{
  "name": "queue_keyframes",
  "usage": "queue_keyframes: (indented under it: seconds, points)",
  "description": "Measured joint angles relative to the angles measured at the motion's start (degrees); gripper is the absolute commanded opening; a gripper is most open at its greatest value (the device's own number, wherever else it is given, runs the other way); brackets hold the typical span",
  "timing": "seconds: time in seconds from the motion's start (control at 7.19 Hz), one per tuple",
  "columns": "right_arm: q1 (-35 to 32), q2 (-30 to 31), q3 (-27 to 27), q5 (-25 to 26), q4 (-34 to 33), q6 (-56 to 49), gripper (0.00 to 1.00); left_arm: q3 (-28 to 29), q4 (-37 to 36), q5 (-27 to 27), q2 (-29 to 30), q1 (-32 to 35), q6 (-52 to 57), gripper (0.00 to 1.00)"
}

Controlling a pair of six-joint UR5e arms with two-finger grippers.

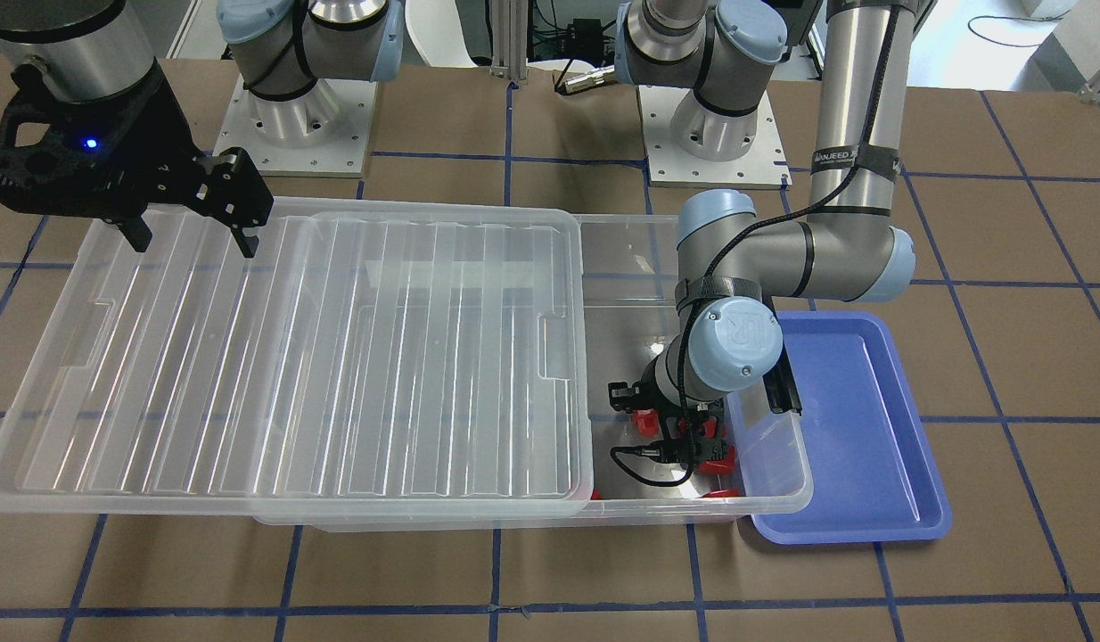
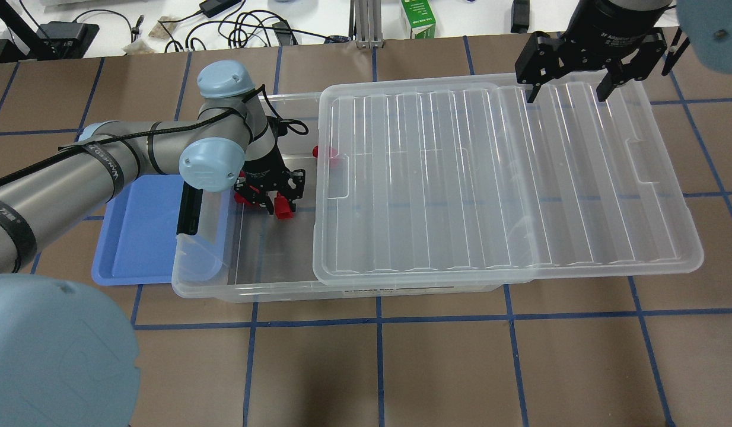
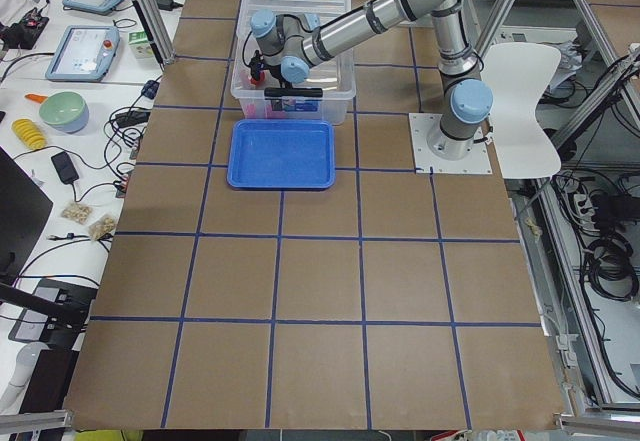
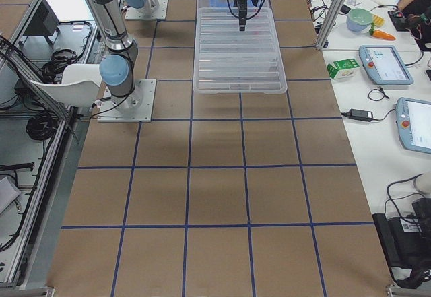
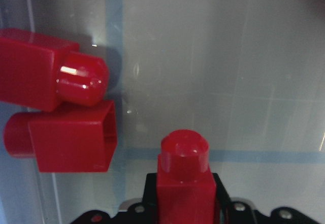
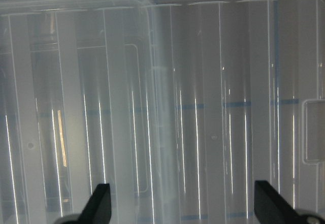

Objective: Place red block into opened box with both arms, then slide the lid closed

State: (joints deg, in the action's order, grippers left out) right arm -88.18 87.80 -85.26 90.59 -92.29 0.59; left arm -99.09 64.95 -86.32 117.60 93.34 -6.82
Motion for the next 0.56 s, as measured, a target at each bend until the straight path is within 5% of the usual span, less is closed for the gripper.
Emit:
queue_keyframes:
  seconds: [0.56]
  points:
    - [0.3, -0.1, 0.4, 0.3, -0.1, -0.3, 1.00, 1.8, 3.1, -0.7, -3.4, -0.3, 0.3, 1.00]
